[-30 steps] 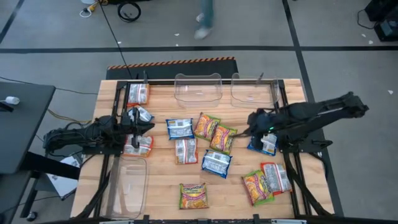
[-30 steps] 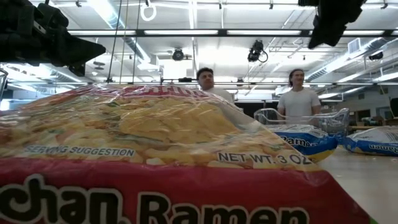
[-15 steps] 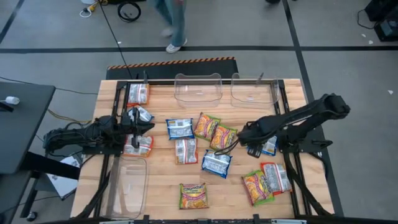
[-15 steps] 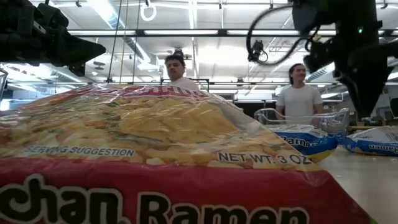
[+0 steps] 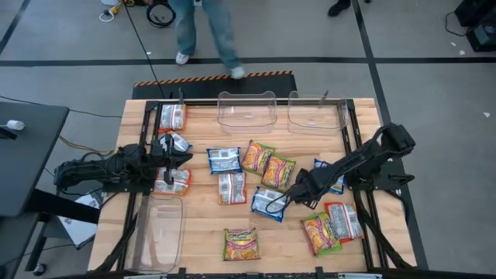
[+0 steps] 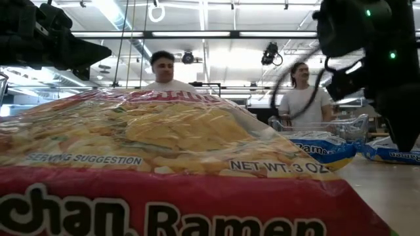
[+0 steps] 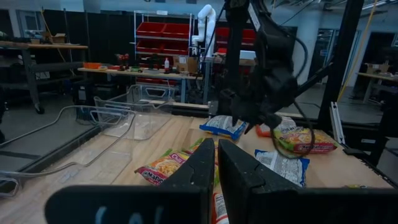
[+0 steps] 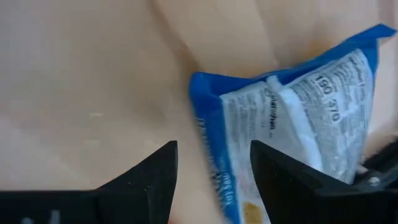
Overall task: Sort Maruchan noodles
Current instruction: Put the blue noodle pack into the top right transparent bin
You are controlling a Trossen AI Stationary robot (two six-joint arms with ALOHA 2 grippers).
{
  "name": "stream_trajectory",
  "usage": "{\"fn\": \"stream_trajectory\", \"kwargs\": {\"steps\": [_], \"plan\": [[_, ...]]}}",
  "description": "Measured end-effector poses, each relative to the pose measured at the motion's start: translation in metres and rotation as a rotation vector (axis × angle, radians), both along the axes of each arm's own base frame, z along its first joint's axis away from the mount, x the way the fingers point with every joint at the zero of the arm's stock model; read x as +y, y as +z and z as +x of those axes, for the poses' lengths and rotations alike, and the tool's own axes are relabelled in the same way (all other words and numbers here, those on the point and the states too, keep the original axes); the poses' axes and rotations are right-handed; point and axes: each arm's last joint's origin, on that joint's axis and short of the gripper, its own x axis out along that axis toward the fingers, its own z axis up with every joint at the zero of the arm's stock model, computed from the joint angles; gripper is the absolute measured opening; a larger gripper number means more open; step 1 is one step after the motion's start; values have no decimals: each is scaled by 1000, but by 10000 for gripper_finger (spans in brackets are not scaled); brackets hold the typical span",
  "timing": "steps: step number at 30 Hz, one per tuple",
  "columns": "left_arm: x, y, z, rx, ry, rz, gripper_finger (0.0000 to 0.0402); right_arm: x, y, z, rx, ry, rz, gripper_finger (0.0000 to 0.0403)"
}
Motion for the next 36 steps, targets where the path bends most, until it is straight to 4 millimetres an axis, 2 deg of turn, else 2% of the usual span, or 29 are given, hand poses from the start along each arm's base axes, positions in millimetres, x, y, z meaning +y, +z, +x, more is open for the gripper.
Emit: {"fn": "stream_trajectory", "kwargs": {"steps": [3,7,10,14,16,21,27,32,36], "plan": [[0,0,0,0,0,0,27,0,-12,2,31,6,-94,205],[0,0,0,0,0,0,27,0,-24,5,68,11,-112,184],[0,0,0,0,0,0,27,0,-28,7,76,14,-108,135],[0,0,0,0,0,0,27,-5,-18,4,61,-9,-72,31],[0,0,0,0,0,0,27,-9,-2,2,26,-43,-33,12],[0,0,0,-5,0,0,27,-26,58,-5,-114,-93,62,6],[0,1,0,-6,0,1,27,-66,126,-27,-420,-209,219,5],[0,1,0,-6,0,1,27,-100,153,-50,-643,-328,237,4],[0,1,0,-6,0,1,27,-114,162,-51,-768,-299,211,3]]}}
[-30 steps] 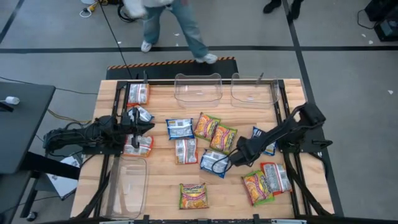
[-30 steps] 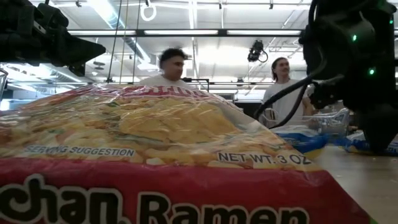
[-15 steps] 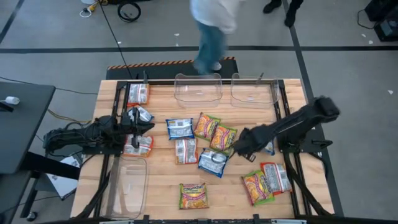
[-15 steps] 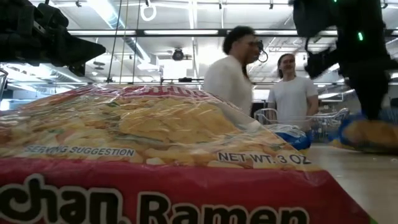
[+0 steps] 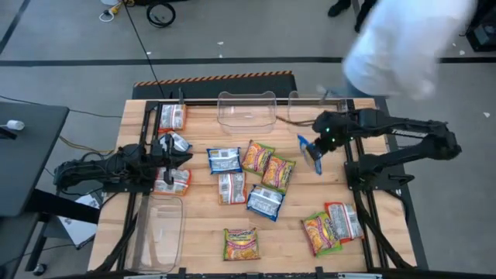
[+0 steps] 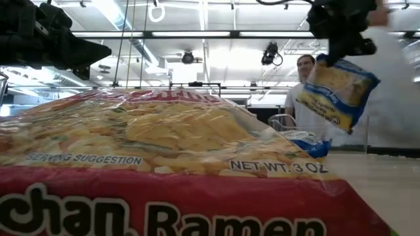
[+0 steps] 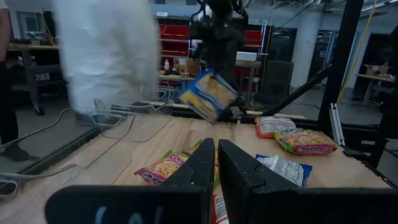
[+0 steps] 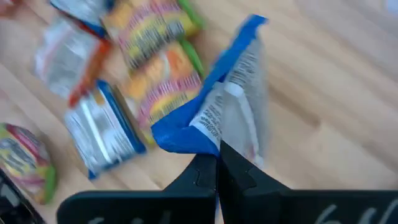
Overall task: Sort Maruchan noodles
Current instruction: Put the blue noodle pack into the top right transparent bin
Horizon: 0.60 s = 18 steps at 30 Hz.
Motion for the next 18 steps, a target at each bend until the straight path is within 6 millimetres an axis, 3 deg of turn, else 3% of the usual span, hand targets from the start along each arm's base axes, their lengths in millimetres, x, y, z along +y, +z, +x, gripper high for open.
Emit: {"fn": "stream_trajectory", "kwargs": {"steps": [5,10,14,18], "plan": [[0,0,0,0,0,0,27,-5,5,20,-122,87,-158,3],[0,0,0,-1,0,0,27,2,-1,48,-108,238,-426,3],[0,0,0,-1,0,0,27,18,-13,71,-56,354,-588,2],[0,0,0,-1,0,0,27,46,-31,86,41,517,-698,2]]}}
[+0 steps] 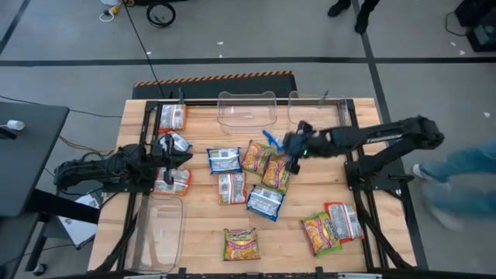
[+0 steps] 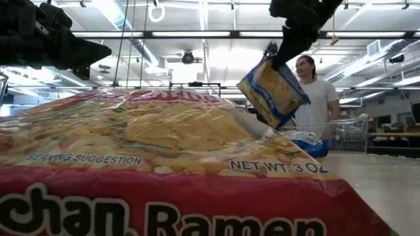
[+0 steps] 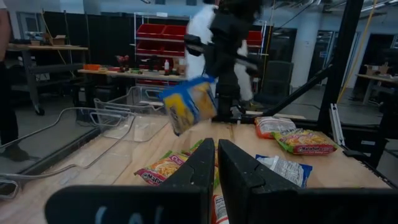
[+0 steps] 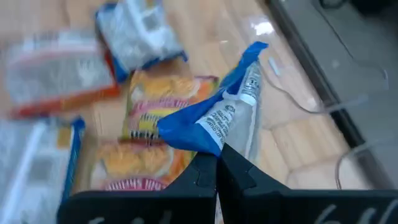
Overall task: Sort Maruchan noodles
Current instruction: Put the blue noodle pack into the top right transparent bin
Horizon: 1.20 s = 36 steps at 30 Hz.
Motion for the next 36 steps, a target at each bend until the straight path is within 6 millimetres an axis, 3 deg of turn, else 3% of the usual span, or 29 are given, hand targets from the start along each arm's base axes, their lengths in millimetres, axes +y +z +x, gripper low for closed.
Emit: {"fn": "stream_trajectory", "kwargs": {"steps": [6,11,14,18,22,27,31,36], "plan": [[0,0,0,0,0,0,27,59,-33,-7,271,221,-98,3],[0,0,0,0,0,0,27,103,-66,-23,505,456,16,19],[0,0,0,0,0,0,27,123,-87,-36,605,522,67,36],[0,0,0,0,0,0,27,136,-103,-53,727,476,148,65],[0,0,0,0,0,0,27,135,-103,-62,803,319,243,108],[0,0,0,0,0,0,27,121,-83,-48,668,79,396,175],[0,0,0,0,0,0,27,96,-72,-29,454,-194,469,225],[0,0,0,0,0,0,27,60,-90,-11,356,-392,468,249]]}}
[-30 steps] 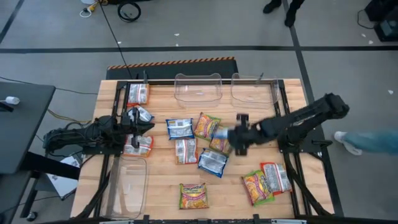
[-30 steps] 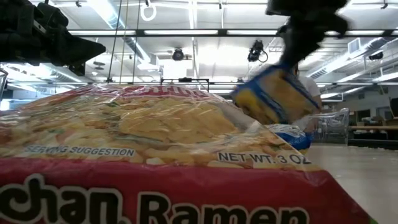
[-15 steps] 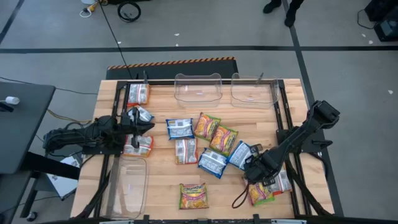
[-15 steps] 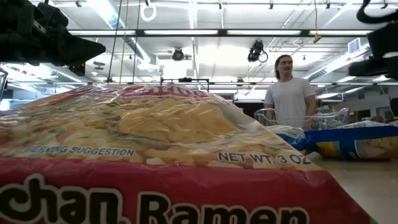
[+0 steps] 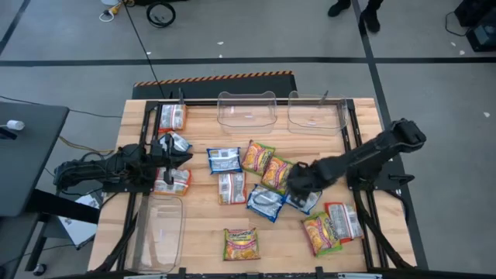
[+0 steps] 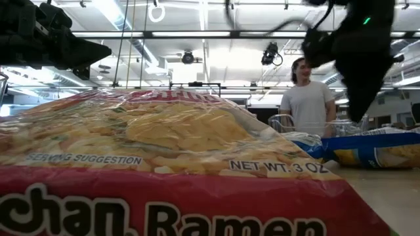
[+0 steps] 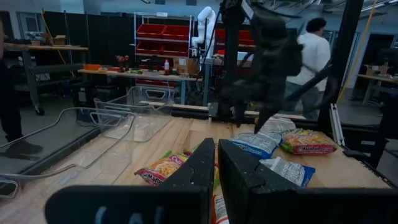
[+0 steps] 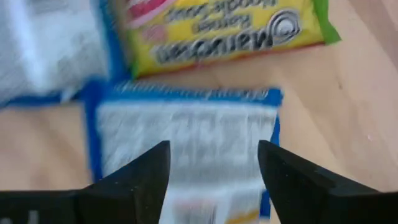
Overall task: Sort Maruchan noodles
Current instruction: Put the blue noodle pack into the top right transparent bin
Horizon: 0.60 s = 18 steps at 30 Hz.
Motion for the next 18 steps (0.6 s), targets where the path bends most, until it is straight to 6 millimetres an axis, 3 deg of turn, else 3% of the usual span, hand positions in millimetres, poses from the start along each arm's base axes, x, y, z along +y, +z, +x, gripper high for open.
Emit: {"fn": "stream_trajectory", "kwargs": {"steps": [6,10,13,18], "plan": [[0,0,0,0,0,0,27,-12,-30,10,47,-22,98,239],[0,0,0,0,0,0,27,-12,-39,10,88,11,80,206],[0,0,0,0,0,0,27,-12,-40,11,94,33,57,156],[0,0,0,0,0,0,27,-12,-27,13,37,65,37,29]]}}
